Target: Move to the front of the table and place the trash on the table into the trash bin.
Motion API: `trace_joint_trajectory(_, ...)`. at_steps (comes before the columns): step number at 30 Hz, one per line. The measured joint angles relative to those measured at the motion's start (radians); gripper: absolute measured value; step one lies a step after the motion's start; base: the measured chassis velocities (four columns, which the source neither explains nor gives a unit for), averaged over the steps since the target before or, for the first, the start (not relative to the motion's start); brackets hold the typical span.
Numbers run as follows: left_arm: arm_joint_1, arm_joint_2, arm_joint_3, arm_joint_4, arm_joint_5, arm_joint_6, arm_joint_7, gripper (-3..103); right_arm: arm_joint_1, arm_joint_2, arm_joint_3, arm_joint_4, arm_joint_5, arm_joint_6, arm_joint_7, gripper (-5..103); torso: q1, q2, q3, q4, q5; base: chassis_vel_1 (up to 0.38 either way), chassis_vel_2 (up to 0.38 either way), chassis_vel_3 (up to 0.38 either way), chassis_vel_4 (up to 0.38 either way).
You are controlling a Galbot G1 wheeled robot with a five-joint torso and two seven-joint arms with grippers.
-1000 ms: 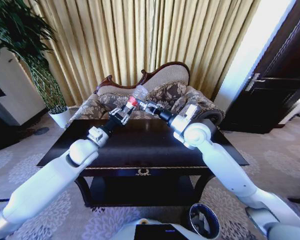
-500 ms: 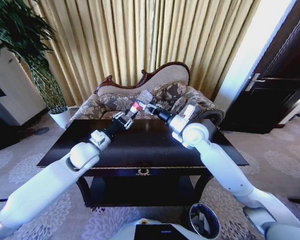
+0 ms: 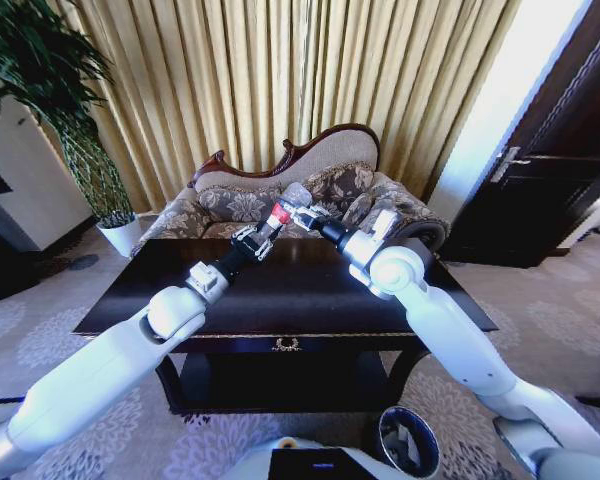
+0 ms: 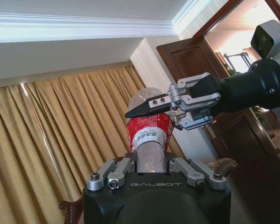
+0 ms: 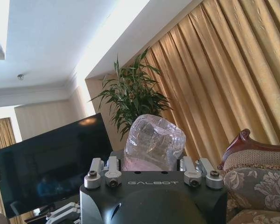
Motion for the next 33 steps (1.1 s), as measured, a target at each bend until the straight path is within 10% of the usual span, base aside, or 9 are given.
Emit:
trace_joint_trajectory(6,0.0,0.002,0.003,-0.007,-0.001,0.008,-0.01,32,-0.009,-0.004,0.01,0.006,0.0,-0.001,-0.002,40,0.0,0.0,0.0,0.0001,-0.0001,0.0,0.0,0.0,0.0)
trace_joint_trajectory(20,0.012,0.042,-0.041,-0.011,-0.059,0.022,-0.036,81,-0.067,-0.013,0.087,0.003,-0.005,0.001,0.003,26,0.0,0.0,0.0,0.0002,0.0,0.0,0.0,0.0,0.0)
trace_joint_trajectory(24,0.079,0.068,-0.219,0.014,-0.249,0.08,-0.131,100,-0.188,-0.08,0.179,0.008,-0.167,0.028,0.068,25,0.0,0.0,0.0,0.0,0.0,0.0,0.0,0.0,0.0)
trace_joint_trajectory(33,0.189,0.058,-0.392,-0.015,-0.36,0.169,-0.245,100,-0.287,-0.131,0.242,0.025,-0.34,0.061,0.195,25,0.0,0.0,0.0,0.0002,-0.0002,0.0,0.0,0.0,0.0)
